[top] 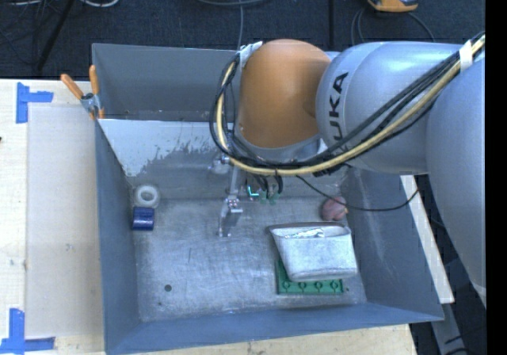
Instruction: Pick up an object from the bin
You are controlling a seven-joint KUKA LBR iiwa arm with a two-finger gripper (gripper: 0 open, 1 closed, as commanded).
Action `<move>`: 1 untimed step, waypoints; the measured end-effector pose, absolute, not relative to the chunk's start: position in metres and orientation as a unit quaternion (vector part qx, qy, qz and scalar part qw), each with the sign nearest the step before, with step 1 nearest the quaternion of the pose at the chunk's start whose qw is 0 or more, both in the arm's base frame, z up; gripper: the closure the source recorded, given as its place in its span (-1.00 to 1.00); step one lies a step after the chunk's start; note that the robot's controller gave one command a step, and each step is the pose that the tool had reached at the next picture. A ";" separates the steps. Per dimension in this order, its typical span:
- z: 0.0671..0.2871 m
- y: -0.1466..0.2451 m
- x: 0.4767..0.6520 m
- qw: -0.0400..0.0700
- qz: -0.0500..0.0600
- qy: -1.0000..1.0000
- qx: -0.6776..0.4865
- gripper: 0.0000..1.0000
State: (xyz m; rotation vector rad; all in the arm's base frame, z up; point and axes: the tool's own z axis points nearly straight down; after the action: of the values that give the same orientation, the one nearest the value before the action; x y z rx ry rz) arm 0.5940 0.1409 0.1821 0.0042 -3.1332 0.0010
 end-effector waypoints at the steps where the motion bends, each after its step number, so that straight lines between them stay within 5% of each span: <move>1: 0.126 -0.001 0.598 0.002 0.001 -0.997 0.078 -1.00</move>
Offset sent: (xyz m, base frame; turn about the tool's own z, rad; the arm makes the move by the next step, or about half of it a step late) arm 0.0042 -0.1379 -0.0548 -0.1595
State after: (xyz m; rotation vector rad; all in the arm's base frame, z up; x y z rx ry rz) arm 0.5979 -0.0010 0.1257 0.2433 -3.1287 0.0025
